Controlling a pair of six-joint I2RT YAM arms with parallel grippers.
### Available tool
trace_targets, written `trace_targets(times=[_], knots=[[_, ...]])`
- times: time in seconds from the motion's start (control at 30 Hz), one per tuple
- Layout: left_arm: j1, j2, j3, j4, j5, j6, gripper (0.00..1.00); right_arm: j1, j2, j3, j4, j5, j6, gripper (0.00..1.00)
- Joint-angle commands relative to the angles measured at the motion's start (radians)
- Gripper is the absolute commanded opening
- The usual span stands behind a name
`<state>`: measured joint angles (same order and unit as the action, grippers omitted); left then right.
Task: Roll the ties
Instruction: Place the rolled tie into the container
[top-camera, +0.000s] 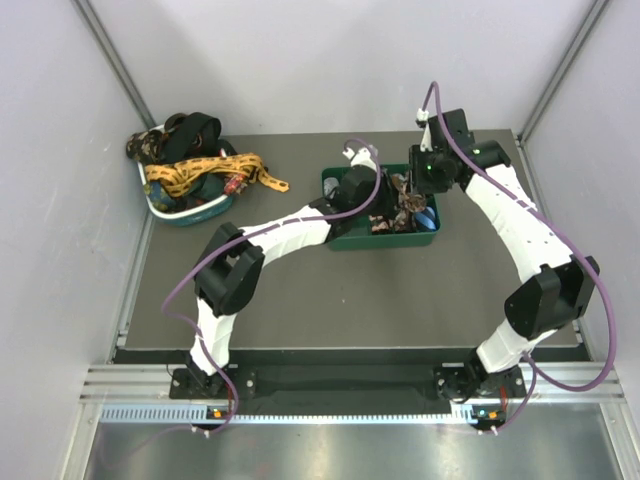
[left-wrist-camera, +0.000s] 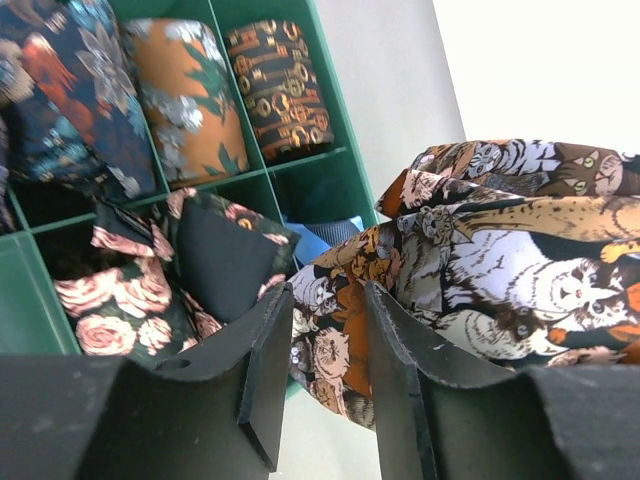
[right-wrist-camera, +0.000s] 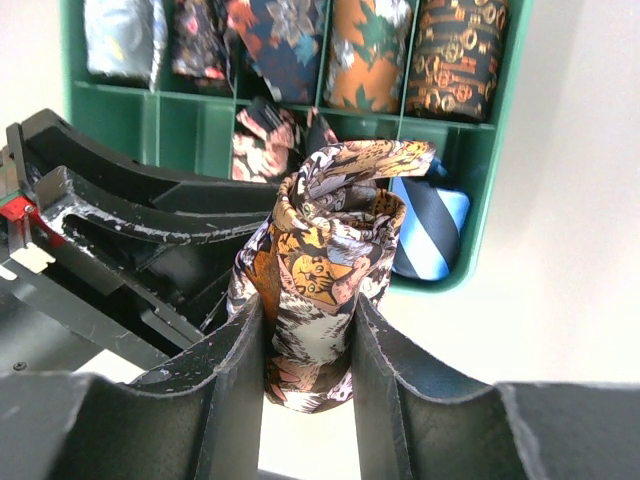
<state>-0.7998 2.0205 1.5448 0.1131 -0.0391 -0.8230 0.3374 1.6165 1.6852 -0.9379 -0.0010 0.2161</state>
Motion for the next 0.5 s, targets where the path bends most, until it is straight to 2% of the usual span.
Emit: trace_targets(times=[0.0, 0.17, 0.47], knots=[[-0.019, 0.009, 0.021, 0.06, -0.001, -0.018, 0.4, -0.005, -0.043, 0.045, -0.035, -0.011, -0.024, 0.1], [-0.026, -0.011, -0.025, 0.066, -0.016, -0.019, 0.4, -0.001, 0.005, 0.042, -0.053, -0.042, -0.05, 0.1], [-0.022, -0.071, -0.124, 0.045, -0.08, 0.008, 0.4, 0.049, 0.046, 0.019, 0.033, -0.1, -0.023, 0.1]])
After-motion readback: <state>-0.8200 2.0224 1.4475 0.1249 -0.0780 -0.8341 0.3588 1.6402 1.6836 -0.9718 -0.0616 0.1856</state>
